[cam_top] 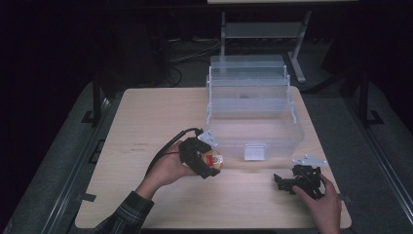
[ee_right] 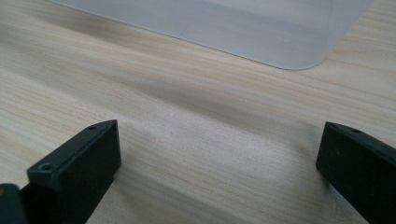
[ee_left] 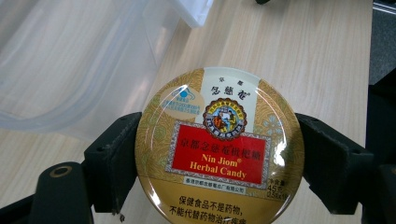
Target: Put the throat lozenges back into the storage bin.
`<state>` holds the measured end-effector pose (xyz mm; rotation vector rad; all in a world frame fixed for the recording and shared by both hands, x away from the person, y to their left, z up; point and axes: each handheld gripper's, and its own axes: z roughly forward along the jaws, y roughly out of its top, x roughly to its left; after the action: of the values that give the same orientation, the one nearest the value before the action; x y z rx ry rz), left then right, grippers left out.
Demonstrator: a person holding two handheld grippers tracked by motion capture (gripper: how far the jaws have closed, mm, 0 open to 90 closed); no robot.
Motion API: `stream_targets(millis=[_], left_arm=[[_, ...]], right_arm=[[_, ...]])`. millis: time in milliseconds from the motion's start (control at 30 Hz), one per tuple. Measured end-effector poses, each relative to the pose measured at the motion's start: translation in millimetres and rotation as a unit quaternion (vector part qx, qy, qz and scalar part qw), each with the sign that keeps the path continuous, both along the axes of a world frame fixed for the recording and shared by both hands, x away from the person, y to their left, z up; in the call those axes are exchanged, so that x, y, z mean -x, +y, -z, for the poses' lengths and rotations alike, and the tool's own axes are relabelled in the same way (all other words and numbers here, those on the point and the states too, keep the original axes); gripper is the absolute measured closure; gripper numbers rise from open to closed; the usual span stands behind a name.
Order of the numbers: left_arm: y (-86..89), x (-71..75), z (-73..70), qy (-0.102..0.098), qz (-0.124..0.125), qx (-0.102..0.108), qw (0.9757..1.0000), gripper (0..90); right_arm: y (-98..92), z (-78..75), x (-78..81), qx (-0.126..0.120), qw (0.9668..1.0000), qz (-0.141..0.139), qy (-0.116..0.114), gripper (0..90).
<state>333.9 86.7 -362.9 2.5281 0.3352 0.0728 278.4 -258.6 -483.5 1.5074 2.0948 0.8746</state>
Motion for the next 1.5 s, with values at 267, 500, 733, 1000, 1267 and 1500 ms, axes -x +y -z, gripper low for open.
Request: stream_targets(millis=[267,500,733,1000,1267,1500], left_arm=[[-2.2,-8.1,-9.0,-0.004,-0.001,0.003,1.0,19.8],[-2.8,-18.0,-14.6,-0.004,-0.013,0.01,0.9999,19.8],[-4.2,-26.4,-19.6,-0.006,-0.018,0.014,0.9997,19.8],[-7.0,-37.3,-23.5,-0.008,-0.027,0.018,0.9995,19.8],[-8.8,-48.7,-27.7,-0.008,-0.032,0.021,0.9992,19.8],[-12.5,-59.3,-33.2,-0.017,-0.037,0.028,0.9988,19.8]], right_arm=[[0.0,0.0,0.0,0.0,1.0,0.0,0.0,0.0],[0.1,0.1,0.0,0.0,1.0,0.0,-0.001,0.0],[-0.2,0.1,0.0,0.0,1.0,-0.001,-0.001,0.0],[-0.1,0.0,0.0,0.0,1.0,0.0,0.0,0.0],[0.0,0.1,0.0,0.0,1.0,0.0,0.0,0.0],[0.0,0.0,0.0,0.0,1.0,0.0,0.0,0.0]])
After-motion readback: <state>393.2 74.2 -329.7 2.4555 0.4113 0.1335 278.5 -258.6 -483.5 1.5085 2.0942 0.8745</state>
